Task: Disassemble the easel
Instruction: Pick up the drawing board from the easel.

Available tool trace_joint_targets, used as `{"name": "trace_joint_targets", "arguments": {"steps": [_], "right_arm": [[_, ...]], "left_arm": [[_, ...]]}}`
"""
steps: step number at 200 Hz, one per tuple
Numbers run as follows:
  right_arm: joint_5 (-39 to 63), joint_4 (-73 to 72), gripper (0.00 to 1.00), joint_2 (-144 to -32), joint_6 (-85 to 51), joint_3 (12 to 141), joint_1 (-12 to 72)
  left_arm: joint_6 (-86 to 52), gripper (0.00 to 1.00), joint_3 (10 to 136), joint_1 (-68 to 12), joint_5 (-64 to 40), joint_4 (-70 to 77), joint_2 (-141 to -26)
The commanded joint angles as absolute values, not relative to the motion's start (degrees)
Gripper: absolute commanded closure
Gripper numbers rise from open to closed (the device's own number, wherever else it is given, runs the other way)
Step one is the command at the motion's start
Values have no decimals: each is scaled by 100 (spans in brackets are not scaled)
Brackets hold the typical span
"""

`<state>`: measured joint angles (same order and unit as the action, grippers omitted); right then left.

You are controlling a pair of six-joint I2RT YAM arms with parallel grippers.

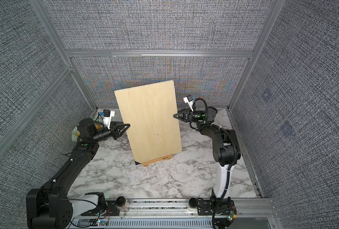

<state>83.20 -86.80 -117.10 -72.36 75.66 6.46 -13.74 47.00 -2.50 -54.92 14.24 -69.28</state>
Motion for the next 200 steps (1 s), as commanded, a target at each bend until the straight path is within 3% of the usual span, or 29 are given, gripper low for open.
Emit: {"name": "trace_joint_targets", "arguments": {"steps": [1, 26, 57, 89, 141, 168, 200], "right_arm": [[8497, -8912, 54, -11714, -7427, 7592, 672], [8538, -8912, 68, -11709, -7473, 7628, 694], [8551, -8912, 68, -11630, -7455, 7585, 704], [8578, -8912, 77, -11606, -7487, 7576, 707], [8585, -8916, 78, -11610, -7467, 7603, 722], [8583, -8922, 87, -11603, -7477, 7663, 741], [8480, -8919, 89, -11524, -7367, 7673, 757]], "left_arm": [[-1370, 66, 4737, -241, -5646, 1703, -6960], [-1371, 68, 4737, -240, -5677, 1714, -6995], [-1365, 74, 4745, -246, -5693, 1740, -7011], [-1387, 100, 4772, -243, -5721, 1729, -7062], [-1404, 100, 4825, -246, -5915, 1830, -7207], [-1409, 100, 4845, -241, -5915, 1889, -7237], [-1329, 100, 4906, -242, -5718, 1815, -7170]]}}
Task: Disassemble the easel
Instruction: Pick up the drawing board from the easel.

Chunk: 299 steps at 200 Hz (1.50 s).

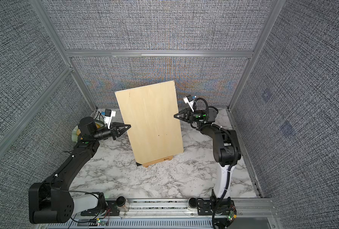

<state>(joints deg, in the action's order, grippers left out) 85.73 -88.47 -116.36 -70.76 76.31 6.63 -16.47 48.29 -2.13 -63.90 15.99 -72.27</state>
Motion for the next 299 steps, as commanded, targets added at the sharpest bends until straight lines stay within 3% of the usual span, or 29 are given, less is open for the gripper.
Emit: {"name": "trace_joint_targets", "arguments": {"steps": [1, 111, 194, 299], "right_arm": [[8476, -8920, 89, -11523, -7362, 7677, 761], [8323, -8912, 90, -11645, -7257, 8135, 835], [8546, -8921, 95, -11369, -7660, 8459, 846], [9391, -8935, 100, -12512, -9541, 11651, 1220]], "left_arm": [[-1328, 100, 4905, -244, -5711, 1813, -7162], [-885, 100, 5110, -246, -5150, 1352, -6784], [-897, 100, 5294, -246, -5047, 1143, -6350], [-1144, 100, 5690, -245, -5138, 1265, -6195]]}}
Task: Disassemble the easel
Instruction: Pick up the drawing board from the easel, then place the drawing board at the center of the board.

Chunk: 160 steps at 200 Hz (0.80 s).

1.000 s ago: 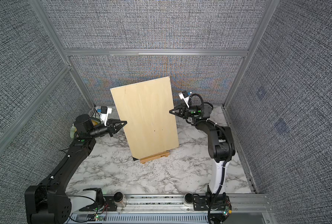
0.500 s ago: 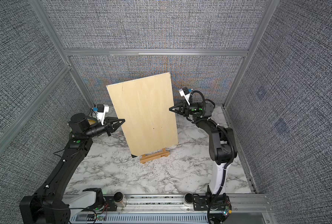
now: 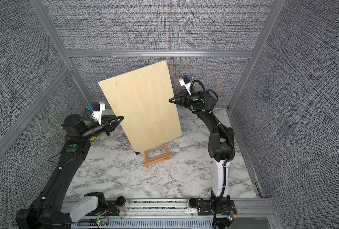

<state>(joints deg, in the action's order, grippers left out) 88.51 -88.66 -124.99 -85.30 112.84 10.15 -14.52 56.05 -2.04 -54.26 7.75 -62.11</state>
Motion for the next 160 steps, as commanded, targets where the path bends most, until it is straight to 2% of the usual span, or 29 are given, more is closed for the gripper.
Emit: {"name": "trace_joint_targets", "arguments": {"steps": [1, 51, 107, 160], "right_arm": [[9398, -8937, 100, -12510, -9548, 11653, 1216], [9404, -8945, 100, -12443, -9605, 11570, 1248], [9395, -8947, 100, -12641, -10108, 12728, 1341], [9404, -8946, 100, -12093, -10020, 12270, 1655]], "left_arm": [[-1148, 100, 5693, -241, -5140, 1256, -6196], [-1103, 100, 5729, -246, -5168, 1178, -6117], [-1225, 100, 5919, -244, -5255, 1286, -6055], [-1360, 100, 6076, -251, -5359, 1345, -5920]]}}
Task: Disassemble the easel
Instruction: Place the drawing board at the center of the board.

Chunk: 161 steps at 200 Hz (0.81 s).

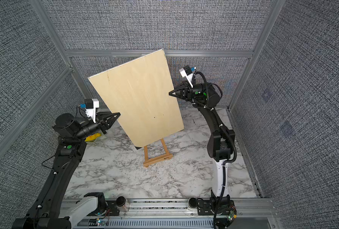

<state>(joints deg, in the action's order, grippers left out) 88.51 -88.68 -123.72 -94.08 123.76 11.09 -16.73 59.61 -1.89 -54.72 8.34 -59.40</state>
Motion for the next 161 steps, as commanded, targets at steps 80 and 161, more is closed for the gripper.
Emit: {"name": "trace_joint_targets", "arguments": {"steps": [80, 161], "right_arm": [[9404, -8947, 100, -11941, -10257, 12676, 1816], [9400, -8938, 100, -11291, -10062, 12164, 1476]], "left_arm": [[-1726, 100, 6409, -255, -5569, 1756, -5902], [-1739, 100, 7178, -864, -5638, 1788, -6480]]}}
